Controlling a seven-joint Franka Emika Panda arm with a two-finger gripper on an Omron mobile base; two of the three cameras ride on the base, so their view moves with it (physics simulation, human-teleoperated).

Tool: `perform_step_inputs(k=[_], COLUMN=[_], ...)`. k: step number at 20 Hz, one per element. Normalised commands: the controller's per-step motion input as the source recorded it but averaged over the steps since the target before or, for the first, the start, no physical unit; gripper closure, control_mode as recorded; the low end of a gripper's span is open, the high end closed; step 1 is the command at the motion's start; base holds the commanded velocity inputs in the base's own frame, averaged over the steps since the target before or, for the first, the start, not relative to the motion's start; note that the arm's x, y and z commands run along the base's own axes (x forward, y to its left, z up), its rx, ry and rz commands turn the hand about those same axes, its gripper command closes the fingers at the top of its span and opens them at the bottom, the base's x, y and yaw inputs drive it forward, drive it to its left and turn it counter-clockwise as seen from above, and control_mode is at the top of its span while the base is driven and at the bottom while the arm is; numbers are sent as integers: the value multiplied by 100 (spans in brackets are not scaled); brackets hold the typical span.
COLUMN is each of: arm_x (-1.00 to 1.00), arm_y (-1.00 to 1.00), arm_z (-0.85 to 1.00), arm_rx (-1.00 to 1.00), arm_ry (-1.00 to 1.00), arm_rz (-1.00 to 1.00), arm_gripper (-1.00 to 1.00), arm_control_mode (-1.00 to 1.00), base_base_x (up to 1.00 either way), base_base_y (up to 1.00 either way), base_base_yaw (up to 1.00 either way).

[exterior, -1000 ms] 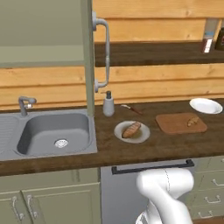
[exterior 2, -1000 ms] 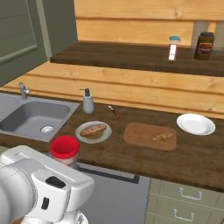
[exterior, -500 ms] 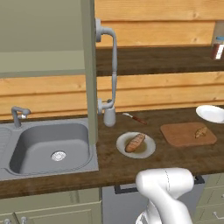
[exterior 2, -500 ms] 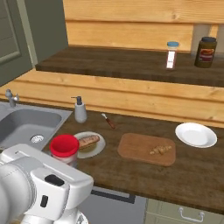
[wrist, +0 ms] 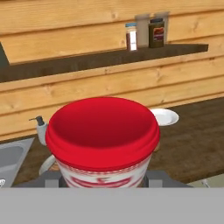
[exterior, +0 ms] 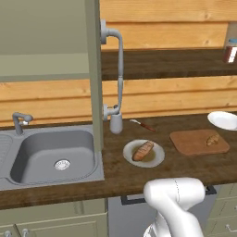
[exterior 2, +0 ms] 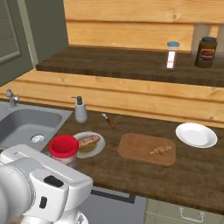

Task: From the different types of pastries on the counter, select a croissant and place it on the cutting board. Then retrieve a jar of jam from the cabinet and place it alongside the croissant on the cutting board.

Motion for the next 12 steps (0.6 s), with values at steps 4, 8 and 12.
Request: perform_step_inputs(k=[4,8,12], arm_x=[61,100,91], arm_y=[0,0,0], arm_z=[0,-16,-92], arm_rx=[0,0,1], arm_ry=[9,24,13], arm_rz=[0,0,8], arm_gripper=[100,100,100], arm_control_mode=[-100,-100,-100], base_base_x=[0,0,0], base_base_y=[0,0,0], base_base_yaw=[0,0,0])
